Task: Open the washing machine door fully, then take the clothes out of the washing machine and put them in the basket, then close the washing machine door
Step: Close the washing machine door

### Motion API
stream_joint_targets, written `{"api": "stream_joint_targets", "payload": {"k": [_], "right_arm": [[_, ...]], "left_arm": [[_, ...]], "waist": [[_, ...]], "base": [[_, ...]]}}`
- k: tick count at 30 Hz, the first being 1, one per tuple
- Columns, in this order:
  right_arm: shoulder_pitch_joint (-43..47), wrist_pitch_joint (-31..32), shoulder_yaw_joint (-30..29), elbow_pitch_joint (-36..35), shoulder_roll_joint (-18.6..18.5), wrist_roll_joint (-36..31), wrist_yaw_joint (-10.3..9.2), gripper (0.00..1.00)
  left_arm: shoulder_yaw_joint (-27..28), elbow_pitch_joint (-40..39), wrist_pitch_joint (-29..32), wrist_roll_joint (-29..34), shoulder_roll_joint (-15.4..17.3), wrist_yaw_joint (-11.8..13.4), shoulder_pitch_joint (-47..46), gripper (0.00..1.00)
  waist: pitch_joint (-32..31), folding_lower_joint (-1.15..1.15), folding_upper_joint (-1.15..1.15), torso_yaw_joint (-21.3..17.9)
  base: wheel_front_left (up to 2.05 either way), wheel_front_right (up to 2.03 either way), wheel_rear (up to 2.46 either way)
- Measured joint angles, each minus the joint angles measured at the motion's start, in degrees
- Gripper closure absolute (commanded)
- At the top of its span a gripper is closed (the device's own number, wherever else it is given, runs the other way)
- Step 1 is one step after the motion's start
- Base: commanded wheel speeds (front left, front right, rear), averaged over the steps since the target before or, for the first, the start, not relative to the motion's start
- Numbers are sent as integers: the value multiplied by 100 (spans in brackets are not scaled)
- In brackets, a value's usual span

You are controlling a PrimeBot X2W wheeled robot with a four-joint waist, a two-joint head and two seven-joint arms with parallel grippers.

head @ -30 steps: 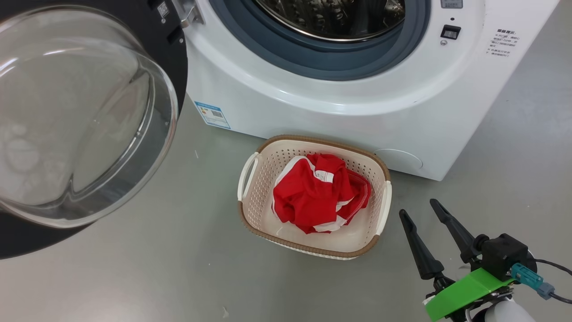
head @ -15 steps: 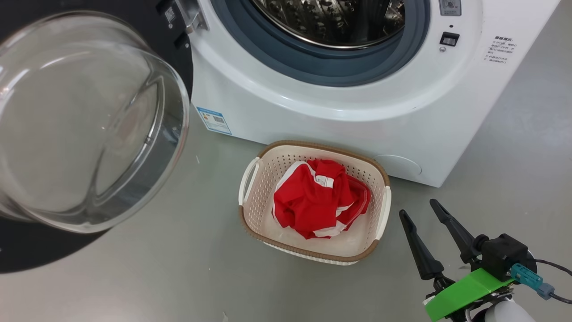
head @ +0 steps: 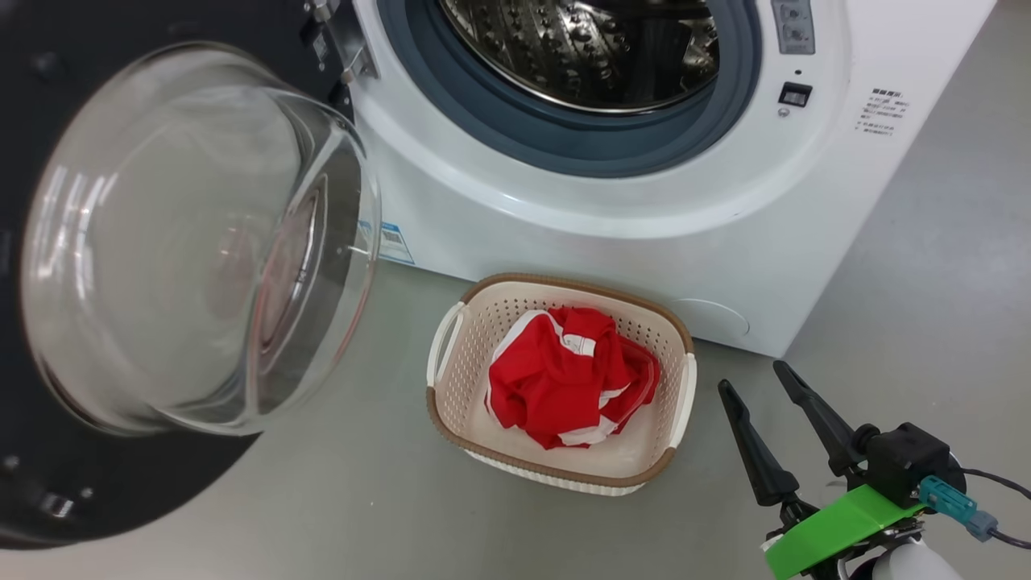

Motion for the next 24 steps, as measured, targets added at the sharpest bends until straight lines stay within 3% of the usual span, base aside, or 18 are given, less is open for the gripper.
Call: {"api": "stream_joint_targets", "payload": {"k": [11, 24], "right_arm": [[149, 0, -32, -8, 118, 1, 0, 0], [267, 0, -48, -11, 174, 1, 0, 0]], "left_arm": [[-309, -1347, 581, -480, -19, -37, 781, 100], [-829, -2682, 557, -802, -293, -38, 1056, 100]], "waist": [[-303, 0, 0, -102], [-480, 0, 0, -383]], "base": [[0, 0, 0], [0, 0, 0]]}}
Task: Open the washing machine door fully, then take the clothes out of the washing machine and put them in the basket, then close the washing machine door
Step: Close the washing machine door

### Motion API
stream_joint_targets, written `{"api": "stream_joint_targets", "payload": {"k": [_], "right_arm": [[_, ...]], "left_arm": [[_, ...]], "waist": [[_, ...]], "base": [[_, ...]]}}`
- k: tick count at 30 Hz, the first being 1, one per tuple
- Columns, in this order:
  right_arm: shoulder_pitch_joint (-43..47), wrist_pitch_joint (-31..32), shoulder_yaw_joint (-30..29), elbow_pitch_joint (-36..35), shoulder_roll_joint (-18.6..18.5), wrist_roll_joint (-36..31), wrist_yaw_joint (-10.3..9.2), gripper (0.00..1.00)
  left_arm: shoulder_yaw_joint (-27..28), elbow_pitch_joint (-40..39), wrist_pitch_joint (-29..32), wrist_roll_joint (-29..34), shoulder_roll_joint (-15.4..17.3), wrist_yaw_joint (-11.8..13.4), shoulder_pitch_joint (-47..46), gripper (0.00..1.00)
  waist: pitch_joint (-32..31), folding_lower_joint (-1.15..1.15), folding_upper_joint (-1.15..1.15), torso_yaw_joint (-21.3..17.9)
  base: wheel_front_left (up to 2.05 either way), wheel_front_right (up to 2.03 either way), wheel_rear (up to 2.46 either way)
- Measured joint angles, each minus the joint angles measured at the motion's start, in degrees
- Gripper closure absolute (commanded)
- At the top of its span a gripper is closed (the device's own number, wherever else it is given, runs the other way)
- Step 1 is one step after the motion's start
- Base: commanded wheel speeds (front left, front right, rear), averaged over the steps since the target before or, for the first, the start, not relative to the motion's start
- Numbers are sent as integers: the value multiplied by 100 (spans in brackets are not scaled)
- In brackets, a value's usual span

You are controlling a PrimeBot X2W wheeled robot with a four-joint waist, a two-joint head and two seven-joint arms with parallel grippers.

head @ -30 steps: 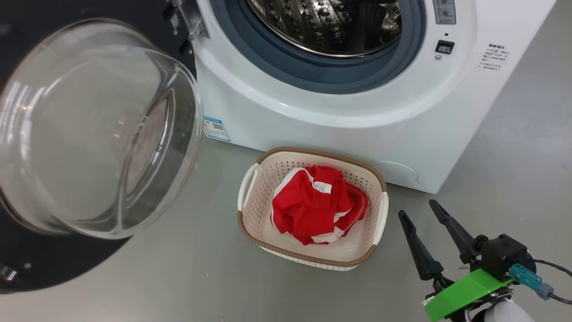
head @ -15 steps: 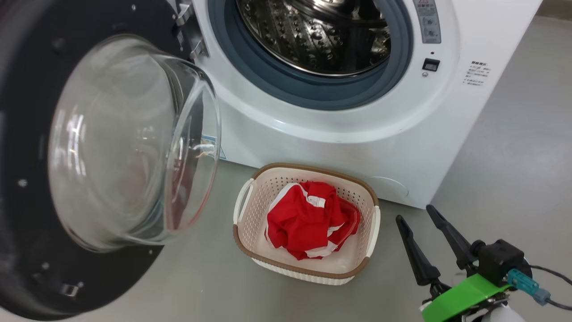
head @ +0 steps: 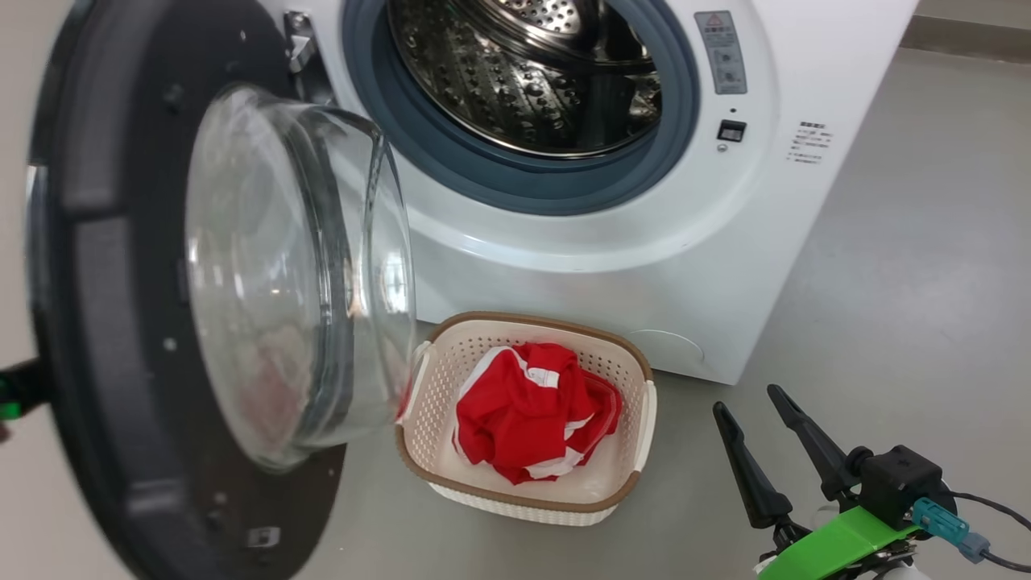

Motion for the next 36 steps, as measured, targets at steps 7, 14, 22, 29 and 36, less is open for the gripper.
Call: {"api": "stream_joint_targets", "payload": {"k": [7, 14, 22, 29, 36], "right_arm": [[-2, 0, -14, -10, 33, 0, 0, 0], [-3, 0, -98, -32, 113, 0, 0, 0], [-6, 0, -177, -57, 118, 0, 0, 0], [-13, 0, -190, -85, 147, 0, 0, 0], [-147, 0, -222, -100, 188, 0, 0, 0]], "left_arm": [[-464, -483, -186, -56, -254, 1, -27, 100], [-983, -745, -609, 183, -431, 1, -255, 100], [-1455, -918, -1304, 391, -601, 1, -584, 100], [-1819, -753, -2071, 575, -790, 1, -868, 100], [-2228, -357, -2777, 637, -1055, 1, -1367, 100]], "waist": [[33, 0, 0, -227], [99, 0, 0, -519], [192, 0, 0, -854], [272, 0, 0, -1130], [397, 0, 0, -1402]], "base": [[0, 0, 0], [0, 0, 0], [0, 0, 0], [0, 0, 0], [0, 0, 0]]}}
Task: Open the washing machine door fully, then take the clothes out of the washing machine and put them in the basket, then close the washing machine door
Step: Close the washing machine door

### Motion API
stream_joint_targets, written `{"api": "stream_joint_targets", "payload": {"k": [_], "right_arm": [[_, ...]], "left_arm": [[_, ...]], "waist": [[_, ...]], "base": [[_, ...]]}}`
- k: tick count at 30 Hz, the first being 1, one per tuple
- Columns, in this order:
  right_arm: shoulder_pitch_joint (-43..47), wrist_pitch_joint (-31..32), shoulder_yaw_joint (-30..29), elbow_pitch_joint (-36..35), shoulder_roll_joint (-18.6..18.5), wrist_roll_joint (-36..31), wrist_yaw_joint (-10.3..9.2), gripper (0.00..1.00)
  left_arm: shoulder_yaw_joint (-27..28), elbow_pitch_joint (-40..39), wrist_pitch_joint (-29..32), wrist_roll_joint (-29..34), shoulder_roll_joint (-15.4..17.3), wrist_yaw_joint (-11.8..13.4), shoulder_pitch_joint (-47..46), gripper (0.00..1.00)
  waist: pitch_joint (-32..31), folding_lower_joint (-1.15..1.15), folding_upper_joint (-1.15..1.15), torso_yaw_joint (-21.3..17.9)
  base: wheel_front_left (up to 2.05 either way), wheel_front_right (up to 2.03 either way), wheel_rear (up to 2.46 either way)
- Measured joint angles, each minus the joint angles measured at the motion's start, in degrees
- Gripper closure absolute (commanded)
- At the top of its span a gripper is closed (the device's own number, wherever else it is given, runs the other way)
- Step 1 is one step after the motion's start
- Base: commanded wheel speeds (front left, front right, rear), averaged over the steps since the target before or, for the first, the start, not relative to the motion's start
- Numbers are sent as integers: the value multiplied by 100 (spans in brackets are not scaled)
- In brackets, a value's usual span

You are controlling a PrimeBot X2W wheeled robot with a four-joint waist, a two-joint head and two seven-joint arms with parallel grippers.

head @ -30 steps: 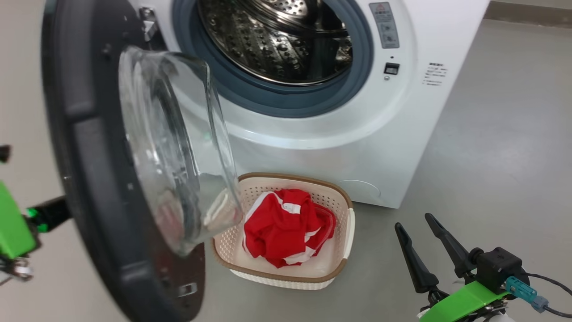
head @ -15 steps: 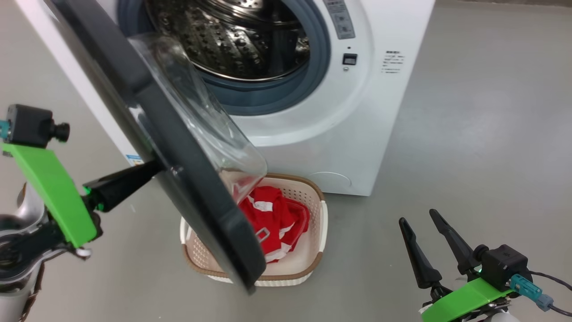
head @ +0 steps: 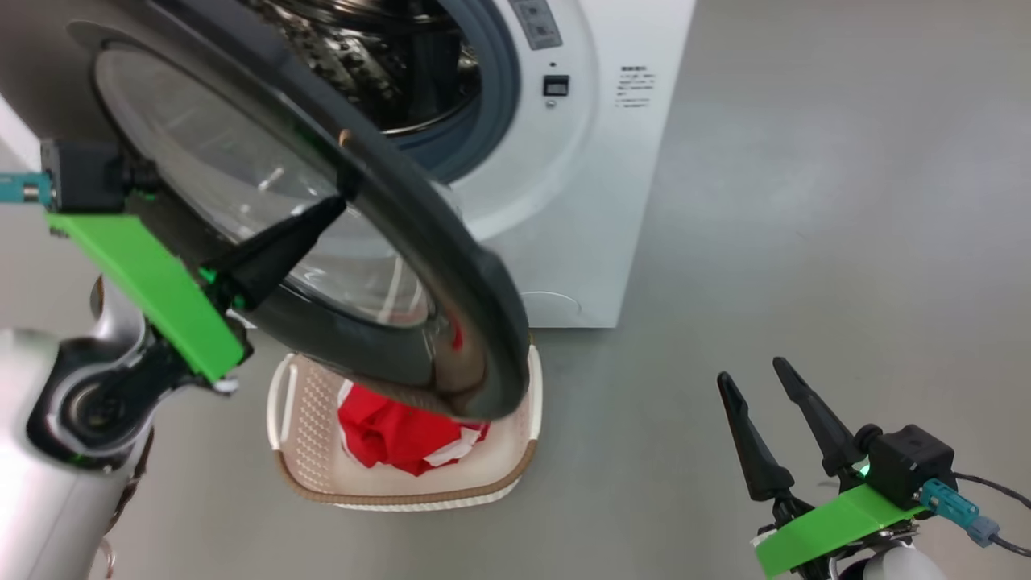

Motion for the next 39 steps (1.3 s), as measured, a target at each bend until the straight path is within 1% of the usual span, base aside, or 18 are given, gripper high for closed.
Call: {"api": "stream_joint_targets", "payload": {"k": [2, 7, 11, 17, 22, 24, 28, 35, 39], "right_arm": [[-28, 0, -16, -16, 29, 0, 0, 0], [-125, 0, -67, -41, 131, 0, 0, 0], [-131, 0, -107, -55, 156, 0, 0, 0], [-163, 0, -116, -59, 250, 0, 0, 0], [-247, 0, -119, -75, 291, 0, 0, 0], [-246, 0, -124, -77, 294, 0, 0, 0], [-241, 0, -154, -77, 299, 0, 0, 0], [-233, 0, -152, -73, 286, -2, 0, 0], [-193, 0, -151, -49, 240, -2, 0, 0]], "left_arm": [[-125, 142, -186, 15, -45, -1, -174, 100], [-315, 488, -683, 58, -30, -2, -534, 100], [-355, 750, -1112, 36, 37, -2, -777, 100], [-455, 1202, -1677, 34, 229, -3, -1071, 100], [-528, 1532, -1930, -108, 372, -3, -1148, 100], [-610, 1606, -2008, -154, 379, -3, -1148, 100], [-770, 1617, -2103, -320, 385, -3, -1148, 100], [-924, 1435, -2374, -559, 528, -3, -1077, 100], [-1029, 1343, -2611, -693, 592, -4, -664, 100]], "waist": [[43, 0, 0, -91], [157, 0, 0, -357], [260, 0, 0, -596], [399, 0, 0, -971], [477, 0, 0, -1245], [495, 0, 0, -1319], [471, 0, 0, -1349], [355, 0, 0, -1193], [244, 0, 0, -1084]], "base": [[0, 0, 0], [0, 0, 0], [0, 0, 0], [0, 0, 0], [0, 0, 0], [0, 0, 0], [0, 0, 0], [0, 0, 0], [0, 0, 0]]}}
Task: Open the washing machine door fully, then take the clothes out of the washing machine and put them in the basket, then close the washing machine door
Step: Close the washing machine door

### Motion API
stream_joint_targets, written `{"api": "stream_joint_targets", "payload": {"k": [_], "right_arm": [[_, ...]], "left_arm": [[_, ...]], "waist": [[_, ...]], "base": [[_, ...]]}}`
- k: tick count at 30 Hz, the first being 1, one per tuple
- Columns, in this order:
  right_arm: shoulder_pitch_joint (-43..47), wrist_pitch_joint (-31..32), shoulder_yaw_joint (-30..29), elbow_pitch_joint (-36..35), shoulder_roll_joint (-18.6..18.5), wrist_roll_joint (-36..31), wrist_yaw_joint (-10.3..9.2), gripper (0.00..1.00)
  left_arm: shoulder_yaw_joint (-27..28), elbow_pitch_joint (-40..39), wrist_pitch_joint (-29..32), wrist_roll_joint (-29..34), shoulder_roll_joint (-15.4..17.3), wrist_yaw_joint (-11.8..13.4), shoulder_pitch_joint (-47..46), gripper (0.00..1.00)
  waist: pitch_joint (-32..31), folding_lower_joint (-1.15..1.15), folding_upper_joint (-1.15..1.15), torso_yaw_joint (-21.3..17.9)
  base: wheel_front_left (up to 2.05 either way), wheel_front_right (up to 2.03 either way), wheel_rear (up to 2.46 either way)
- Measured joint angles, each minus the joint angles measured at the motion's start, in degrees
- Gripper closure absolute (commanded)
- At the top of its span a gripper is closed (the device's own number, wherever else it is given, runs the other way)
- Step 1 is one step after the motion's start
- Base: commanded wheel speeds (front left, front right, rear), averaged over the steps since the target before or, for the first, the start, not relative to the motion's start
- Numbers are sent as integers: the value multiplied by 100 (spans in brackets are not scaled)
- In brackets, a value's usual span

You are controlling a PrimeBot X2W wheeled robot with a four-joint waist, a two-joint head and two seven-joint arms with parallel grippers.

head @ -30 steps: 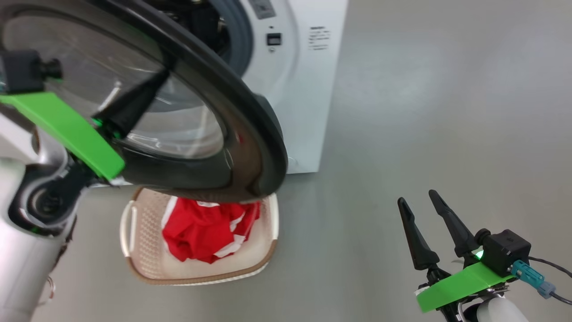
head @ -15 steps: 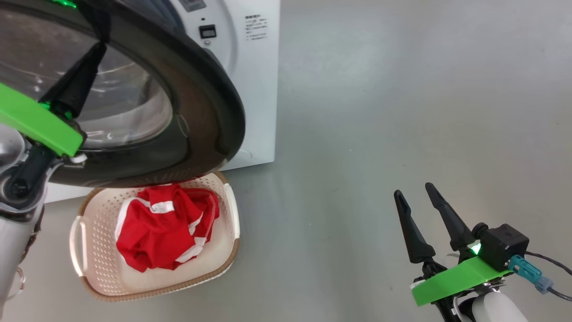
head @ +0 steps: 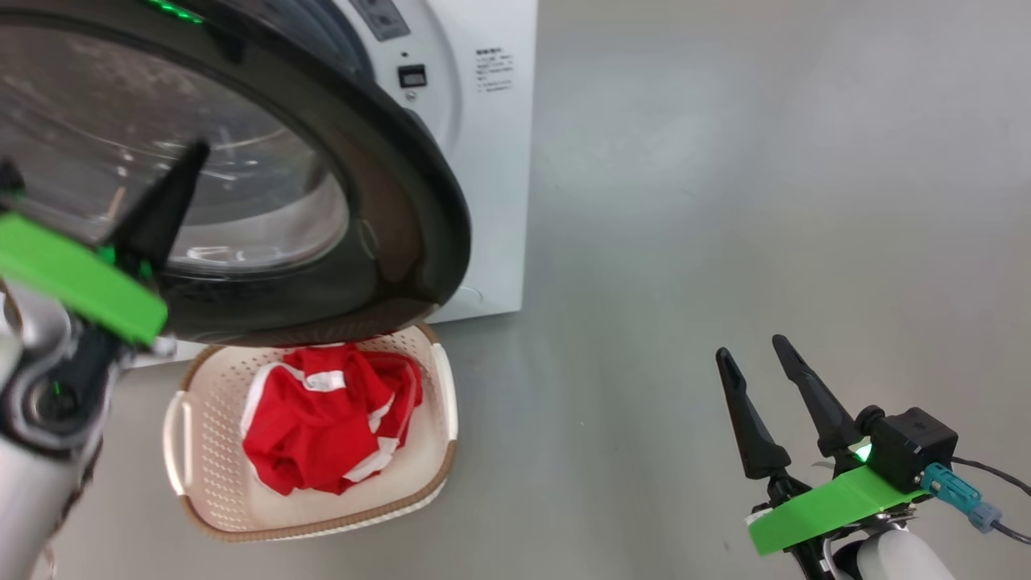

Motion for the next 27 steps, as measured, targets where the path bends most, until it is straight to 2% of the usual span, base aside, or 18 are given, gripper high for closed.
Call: {"api": "stream_joint_targets", "payload": {"k": [4, 5, 6, 8, 10, 14, 16, 23, 25, 27], "right_arm": [[30, 0, 3, 5, -80, 0, 0, 0], [66, 0, 3, 2, -99, 0, 0, 0], [118, 0, 2, 5, -108, 0, 0, 0], [193, 0, -7, 7, -112, 0, 0, 0], [227, 0, -18, 12, -118, 0, 0, 0], [230, 0, -98, 9, -131, 0, 0, 0], [250, 0, -145, 7, -133, 0, 0, 0], [359, 0, -178, 7, -159, 1, 0, 0], [359, 0, -186, 5, -194, 1, 0, 0], [361, 0, -205, 7, -204, 1, 0, 0]], "left_arm": [[-44, -34, -309, -77, 115, 0, 488, 100], [-59, -47, -385, -78, 133, 0, 594, 95], [-78, -69, -468, -79, 146, 0, 698, 82], [-171, -113, -642, -63, 200, 0, 903, 63], [-253, -119, -877, 9, 270, -1, 1139, 49], [-371, -157, -1212, 45, 246, -1, 1614, 13], [-400, -157, -1307, 68, 231, -1, 1839, 1], [-110, -207, -1406, 209, 5, -4, 2457, 0], [408, -165, -1413, 646, -162, -5, 2789, 0], [697, -118, -1413, 1027, -322, -5, 3027, 0]], "waist": [[-117, 0, 0, 132], [-145, 0, 0, 168], [-172, 0, 0, 202], [-215, 0, 0, 275], [-255, 0, 0, 348], [-318, 0, 0, 493], [-350, 0, 0, 559], [-424, 0, 0, 708], [-462, 0, 0, 741], [-498, 0, 0, 748]], "base": [[0, 0, 0], [0, 0, 0], [0, 0, 0], [0, 0, 0], [0, 0, 0], [0, 0, 0], [0, 0, 0], [0, 0, 0], [0, 0, 0], [0, 0, 0]]}}
